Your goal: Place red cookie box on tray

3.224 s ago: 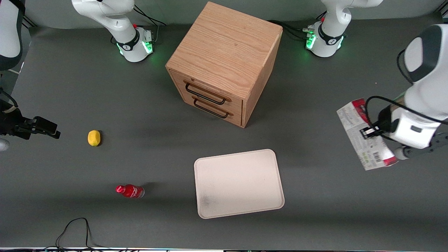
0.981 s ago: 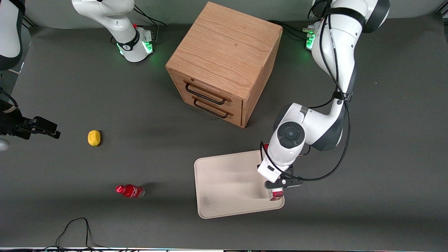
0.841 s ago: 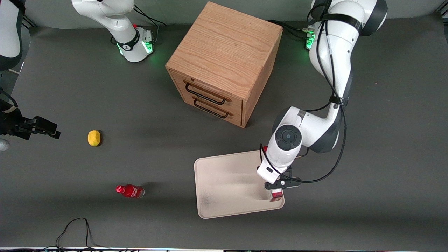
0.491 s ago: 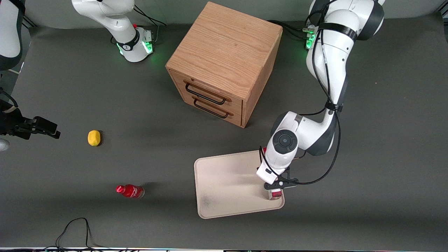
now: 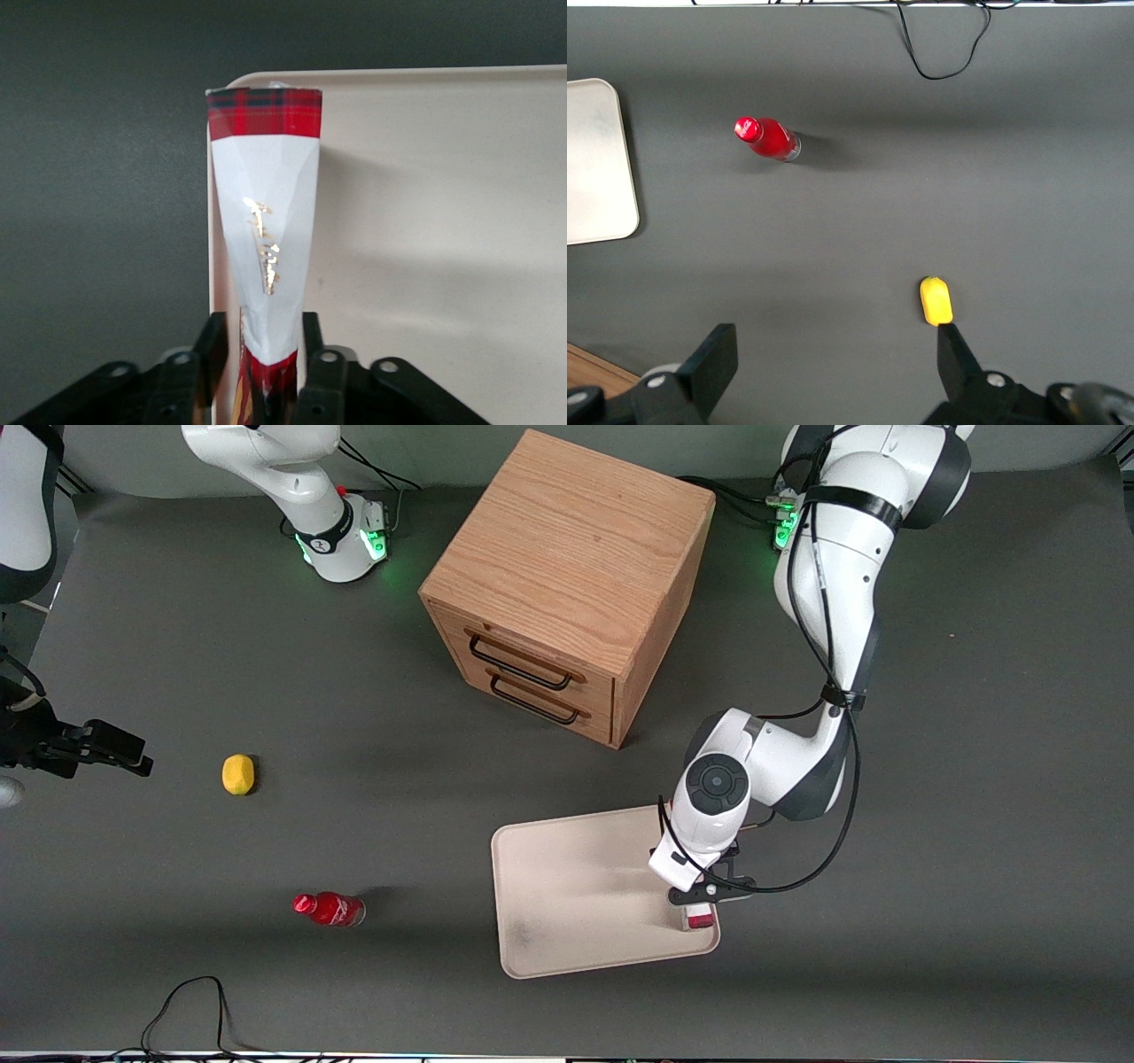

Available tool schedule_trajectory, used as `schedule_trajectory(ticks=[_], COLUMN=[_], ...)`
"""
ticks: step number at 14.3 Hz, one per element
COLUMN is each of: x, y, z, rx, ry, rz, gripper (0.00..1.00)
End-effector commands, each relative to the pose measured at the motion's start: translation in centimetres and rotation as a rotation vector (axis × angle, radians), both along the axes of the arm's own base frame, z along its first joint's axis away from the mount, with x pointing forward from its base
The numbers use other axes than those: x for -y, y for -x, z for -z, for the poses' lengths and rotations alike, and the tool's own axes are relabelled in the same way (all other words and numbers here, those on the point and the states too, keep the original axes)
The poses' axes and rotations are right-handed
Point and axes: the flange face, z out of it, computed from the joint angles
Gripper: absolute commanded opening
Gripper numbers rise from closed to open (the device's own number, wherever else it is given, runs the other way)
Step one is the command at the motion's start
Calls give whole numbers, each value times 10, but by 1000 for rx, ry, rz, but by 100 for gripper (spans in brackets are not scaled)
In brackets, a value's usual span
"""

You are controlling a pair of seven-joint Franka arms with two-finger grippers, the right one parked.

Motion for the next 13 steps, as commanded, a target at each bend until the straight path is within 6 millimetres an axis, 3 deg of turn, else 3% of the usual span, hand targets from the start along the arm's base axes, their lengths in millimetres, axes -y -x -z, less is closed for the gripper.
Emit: schedule_trajectory(ticks=[1,3,5,10,13], x=[0,-2,-5,-27,-56], y=[0,-2,-2,15,29], z=[-8,-16,-41,-158,-225], rx=[23,27,26,-36,-66], ry=[-13,-12,-14,-62,-82], rz=[-17,-23,-38,-70,-49], gripper=[100,100,100,100,100])
